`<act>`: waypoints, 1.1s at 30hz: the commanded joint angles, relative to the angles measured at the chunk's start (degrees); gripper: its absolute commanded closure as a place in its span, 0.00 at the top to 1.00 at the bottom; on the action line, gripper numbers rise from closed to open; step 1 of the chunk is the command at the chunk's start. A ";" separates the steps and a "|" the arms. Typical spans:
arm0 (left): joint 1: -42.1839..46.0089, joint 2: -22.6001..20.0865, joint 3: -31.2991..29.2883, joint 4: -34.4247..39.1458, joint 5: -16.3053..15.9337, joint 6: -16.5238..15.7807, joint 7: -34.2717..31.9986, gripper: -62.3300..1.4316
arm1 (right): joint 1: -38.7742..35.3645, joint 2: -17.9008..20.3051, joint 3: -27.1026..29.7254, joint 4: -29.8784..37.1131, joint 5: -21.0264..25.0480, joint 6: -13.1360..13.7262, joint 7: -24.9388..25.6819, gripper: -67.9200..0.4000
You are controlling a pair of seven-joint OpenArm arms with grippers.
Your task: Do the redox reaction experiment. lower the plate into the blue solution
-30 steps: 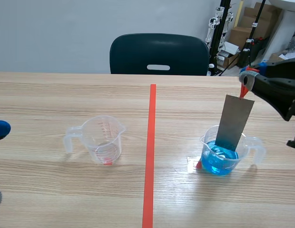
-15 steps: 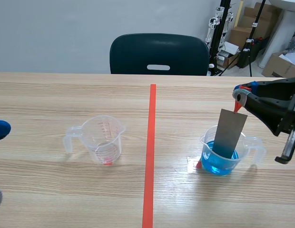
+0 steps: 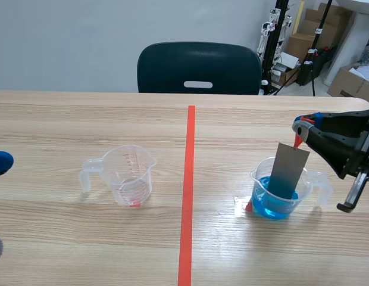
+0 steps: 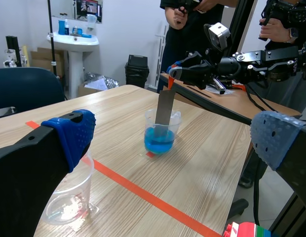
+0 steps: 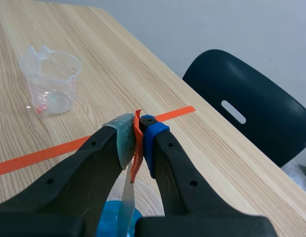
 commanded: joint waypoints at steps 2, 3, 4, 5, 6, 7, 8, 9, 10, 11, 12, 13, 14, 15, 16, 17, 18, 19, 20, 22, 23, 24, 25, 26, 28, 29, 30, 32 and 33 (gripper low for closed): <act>0.00 -0.52 -0.17 0.72 -0.59 -0.09 -0.74 1.00 | 1.57 0.07 -0.26 -0.42 0.11 -1.90 1.75 0.01; 0.00 -0.52 -0.17 0.72 -0.59 -0.09 -0.74 1.00 | 1.62 -0.17 -0.26 -0.66 -0.28 -2.08 2.01 0.01; 0.00 -0.52 -0.17 0.72 -0.59 -0.09 -0.74 1.00 | 1.62 -0.20 -0.31 -0.87 -0.39 -2.25 2.29 0.01; 0.00 -0.52 -0.17 0.72 -0.59 -0.09 -0.74 1.00 | 1.62 -0.17 -0.31 -0.98 -0.42 -2.23 2.62 0.01; 0.00 -0.52 -0.17 0.72 -0.57 -0.09 -0.74 1.00 | 1.62 -0.17 -0.31 -1.03 -0.42 -2.23 2.84 0.01; 0.00 -0.52 -0.17 0.72 -0.57 -0.09 -0.74 1.00 | 1.62 -0.17 -0.31 -1.03 -0.42 -2.23 2.95 0.01; 0.00 -0.52 -0.17 0.72 -0.59 -0.09 -0.74 1.00 | 1.62 -0.17 -0.31 -1.03 -0.42 -2.23 3.15 0.01; 0.00 -0.52 -0.17 0.72 -0.59 -0.09 -0.74 1.00 | 1.62 -0.17 -0.39 -1.03 -0.42 -2.23 3.19 0.01; 0.00 -0.52 -0.17 0.72 -0.59 -0.09 -0.74 1.00 | 1.62 -0.17 -0.48 -1.03 -0.42 -2.23 3.15 0.01; 0.00 -0.52 -0.17 0.72 -0.57 -0.09 -0.74 1.00 | 1.62 -0.17 -0.52 -1.05 -0.42 -2.23 3.15 0.01; 0.00 -0.52 -0.17 0.72 -0.57 -0.09 -0.74 1.00 | 1.62 -0.17 -0.52 -1.11 -0.39 -2.23 3.15 0.01; 0.00 -0.52 -0.17 0.72 -0.57 -0.09 -0.74 1.00 | 1.62 -0.17 -0.52 -1.14 -0.39 -2.23 3.15 0.01; 0.00 -0.52 -0.17 0.72 -0.57 -0.09 -0.74 1.00 | 1.60 -0.17 -0.52 -1.14 -0.39 -2.23 3.15 0.01; 0.00 -0.52 -0.17 0.72 -0.57 -0.09 -0.74 1.00 | 1.60 -0.17 -0.52 -1.14 -0.39 -2.23 3.15 0.01; 0.00 -0.52 -0.17 0.72 -0.57 -0.09 -0.74 1.00 | 1.60 -0.17 -0.52 -1.14 -0.39 -2.23 3.15 0.01; 0.00 -0.52 -0.17 0.72 -0.57 -0.09 -0.74 1.00 | 1.60 -0.17 -0.52 -1.14 -0.39 -2.23 3.15 0.01; 0.00 -0.52 -0.17 0.72 -0.57 -0.09 -0.74 1.00 | 1.60 -0.17 -0.52 -1.14 -0.39 -2.23 3.15 0.01; 0.00 -0.52 -0.17 0.72 -0.57 -0.09 -0.74 1.00 | 1.60 -0.17 -0.52 -1.14 -0.39 -2.23 3.15 0.01; 0.00 -0.52 -0.17 0.72 -0.57 -0.09 -0.74 1.00 | 1.60 -0.17 -0.52 -1.14 -0.39 -2.23 3.13 0.01; 0.00 -0.52 -0.17 0.72 -0.57 -0.09 -0.74 1.00 | 1.60 -0.15 -0.52 -1.14 -0.39 -2.23 3.13 0.01; 0.00 -0.52 -0.17 0.72 -0.57 -0.09 -0.74 1.00 | 1.60 -0.15 -0.52 -1.14 -0.39 -2.23 3.13 0.01; 0.00 -0.52 -0.17 0.72 -0.57 -0.09 -0.74 1.00 | 1.60 -0.15 -0.52 -1.14 -0.39 -2.23 3.13 0.01; 0.00 -0.52 -0.17 0.72 -0.57 -0.09 -0.74 1.00 | 1.60 -0.15 -0.52 -1.14 -0.39 -2.21 3.13 0.01; 0.00 -0.52 -0.17 0.72 -0.57 -0.09 -0.74 1.00 | 1.60 -0.15 -0.52 -1.14 -0.39 -2.21 3.13 0.01; 0.00 -0.52 -0.17 0.72 -0.57 -0.09 -0.74 1.00 | 1.60 -0.15 -0.52 -1.14 -0.39 -2.21 3.13 0.01; 0.00 -0.52 -0.17 0.72 -0.57 -0.09 -0.74 1.00 | 1.60 -0.15 -0.52 -1.14 -0.39 -2.21 3.10 0.01; 0.00 -0.52 -0.17 0.72 -0.57 -0.09 -0.74 1.00 | 1.60 -0.15 -0.52 -1.14 -0.42 -2.21 3.08 0.01; 0.00 -0.52 -0.17 0.72 -0.57 -0.09 -0.74 1.00 | 1.57 -0.15 -0.52 -1.14 -0.42 -2.21 2.86 0.01; 0.00 -0.52 -0.17 0.72 -0.57 -0.09 -0.74 1.00 | 1.57 -0.15 -0.52 -1.14 -0.42 -2.19 2.56 0.01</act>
